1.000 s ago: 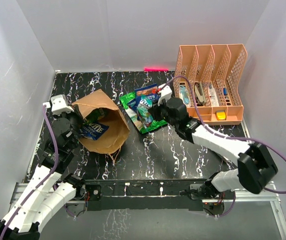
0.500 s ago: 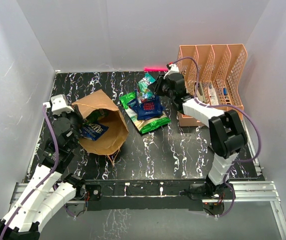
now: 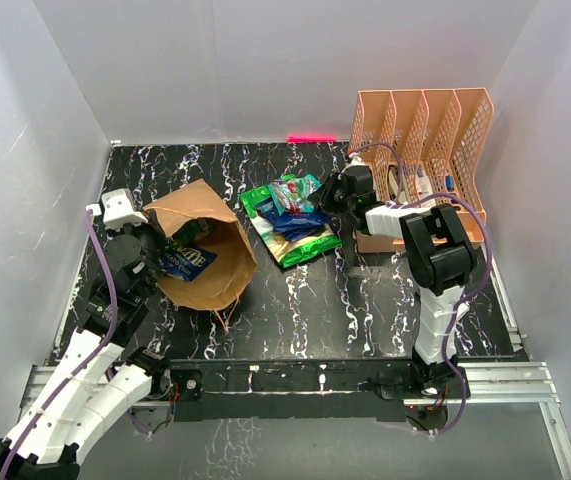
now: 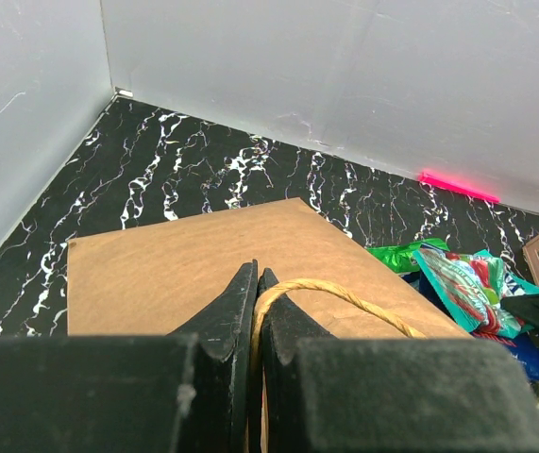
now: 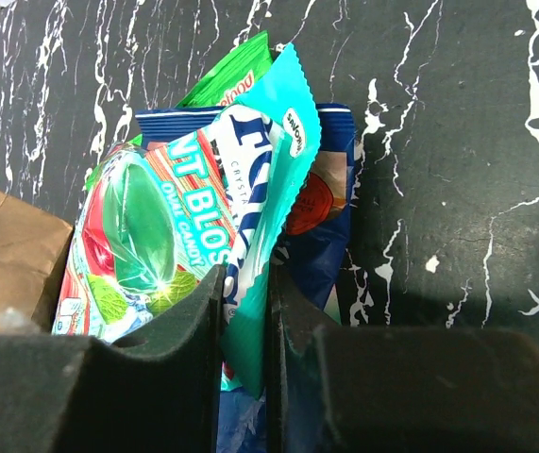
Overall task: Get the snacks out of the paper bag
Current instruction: Place the snack at the center of the board.
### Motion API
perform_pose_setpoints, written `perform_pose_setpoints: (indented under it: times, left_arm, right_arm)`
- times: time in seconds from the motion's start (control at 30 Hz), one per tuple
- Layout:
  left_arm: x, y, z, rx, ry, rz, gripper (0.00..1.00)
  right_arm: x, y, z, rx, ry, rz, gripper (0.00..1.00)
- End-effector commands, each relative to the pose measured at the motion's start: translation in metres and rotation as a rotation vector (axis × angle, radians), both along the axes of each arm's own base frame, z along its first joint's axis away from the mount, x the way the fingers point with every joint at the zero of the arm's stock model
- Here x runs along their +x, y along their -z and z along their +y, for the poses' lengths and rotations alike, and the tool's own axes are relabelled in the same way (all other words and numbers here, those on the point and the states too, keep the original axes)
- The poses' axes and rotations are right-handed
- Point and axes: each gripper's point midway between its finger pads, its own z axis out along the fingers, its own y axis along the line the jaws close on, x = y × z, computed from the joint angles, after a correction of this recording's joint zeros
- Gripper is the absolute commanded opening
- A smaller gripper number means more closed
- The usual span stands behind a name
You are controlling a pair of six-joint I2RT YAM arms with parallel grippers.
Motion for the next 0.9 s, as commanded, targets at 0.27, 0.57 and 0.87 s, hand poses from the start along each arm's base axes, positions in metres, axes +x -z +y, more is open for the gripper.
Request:
perform_pose_setpoints:
  times: [0.27, 0.57, 0.87]
  left_arm:
    - [0.0, -0.013, 0.0, -0.022, -0.003, -0.034, 0.0]
    - [0.0, -0.012, -0.002, -0.024, 0.009, -0.032, 0.0]
    - [0.0, -0.012, -0.003, -0.027, 0.012, -0.029, 0.0]
  right_arm:
    - [-0.033, -0.074, 0.0, -0.033, -0.116, -0.1, 0.58]
    - [-0.129, -0.08, -0.005, -0.059, -0.267, -0.05, 0.7]
    - [-0.21, -0.077, 0.029, -0.153, -0.364, -0.109, 0.71]
